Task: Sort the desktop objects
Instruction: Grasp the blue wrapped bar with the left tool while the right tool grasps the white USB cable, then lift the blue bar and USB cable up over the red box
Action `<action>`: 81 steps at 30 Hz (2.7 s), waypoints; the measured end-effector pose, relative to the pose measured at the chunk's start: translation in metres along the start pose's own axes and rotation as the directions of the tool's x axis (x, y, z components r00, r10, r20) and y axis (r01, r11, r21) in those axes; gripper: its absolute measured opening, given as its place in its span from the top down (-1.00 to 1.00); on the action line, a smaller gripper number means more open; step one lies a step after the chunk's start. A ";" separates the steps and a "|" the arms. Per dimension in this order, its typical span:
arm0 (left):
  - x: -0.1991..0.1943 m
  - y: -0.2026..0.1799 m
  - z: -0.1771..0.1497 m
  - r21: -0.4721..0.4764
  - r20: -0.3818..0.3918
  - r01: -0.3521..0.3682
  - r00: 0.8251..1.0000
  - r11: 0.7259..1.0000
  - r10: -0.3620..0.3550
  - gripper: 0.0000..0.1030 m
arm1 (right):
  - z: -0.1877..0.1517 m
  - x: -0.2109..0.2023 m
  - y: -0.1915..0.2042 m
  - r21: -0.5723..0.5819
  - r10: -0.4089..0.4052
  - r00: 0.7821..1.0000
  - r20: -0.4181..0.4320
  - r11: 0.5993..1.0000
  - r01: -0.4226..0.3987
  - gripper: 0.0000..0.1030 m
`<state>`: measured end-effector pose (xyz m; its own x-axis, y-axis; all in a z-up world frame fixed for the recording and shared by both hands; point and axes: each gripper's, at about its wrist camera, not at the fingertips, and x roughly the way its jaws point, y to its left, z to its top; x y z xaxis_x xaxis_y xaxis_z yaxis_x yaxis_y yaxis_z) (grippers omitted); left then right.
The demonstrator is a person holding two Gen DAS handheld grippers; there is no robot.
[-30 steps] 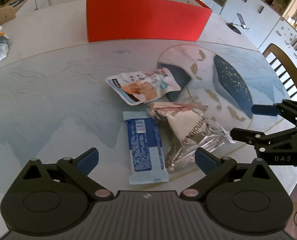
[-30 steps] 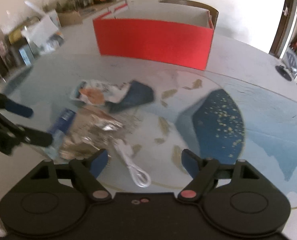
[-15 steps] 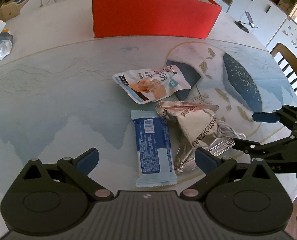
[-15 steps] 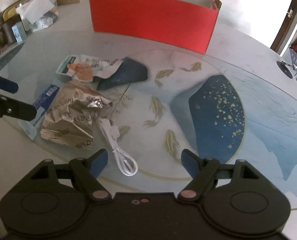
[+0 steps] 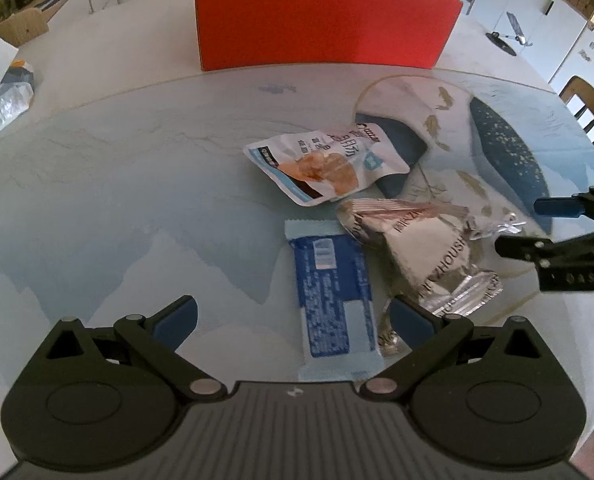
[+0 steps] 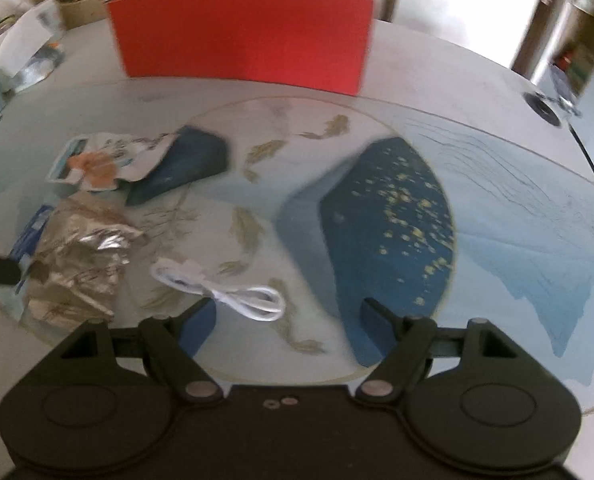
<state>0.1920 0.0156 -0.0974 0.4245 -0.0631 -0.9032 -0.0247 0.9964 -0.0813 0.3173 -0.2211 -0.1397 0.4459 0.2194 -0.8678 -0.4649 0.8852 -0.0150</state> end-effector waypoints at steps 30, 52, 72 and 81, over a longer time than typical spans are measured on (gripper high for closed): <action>0.023 -0.011 0.001 0.073 0.006 -0.069 0.998 0.995 0.069 -1.00 | 0.020 0.013 0.021 -0.145 0.123 0.992 -0.031 0.981 -0.126 -0.62; 0.009 -0.024 -0.001 0.124 0.071 -0.045 0.997 0.991 0.037 0.23 | 0.016 0.004 0.018 -0.126 0.111 0.994 0.006 0.986 -0.109 0.39; 0.004 -0.010 -0.001 0.048 0.079 -0.012 0.997 0.999 0.008 0.32 | 0.019 -0.006 0.022 -0.126 0.096 0.995 -0.014 0.987 -0.097 0.69; -0.007 -0.002 -0.003 0.017 0.101 0.006 0.995 1.000 -0.008 0.32 | 0.023 -0.016 0.021 -0.091 0.109 0.994 0.008 0.990 -0.108 0.69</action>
<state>0.1861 0.0136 -0.0919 0.5141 -0.0647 -0.8553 -0.0071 0.9968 -0.0797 0.3182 -0.1970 -0.1151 0.3982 0.3178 -0.8605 -0.5783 0.8151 0.0335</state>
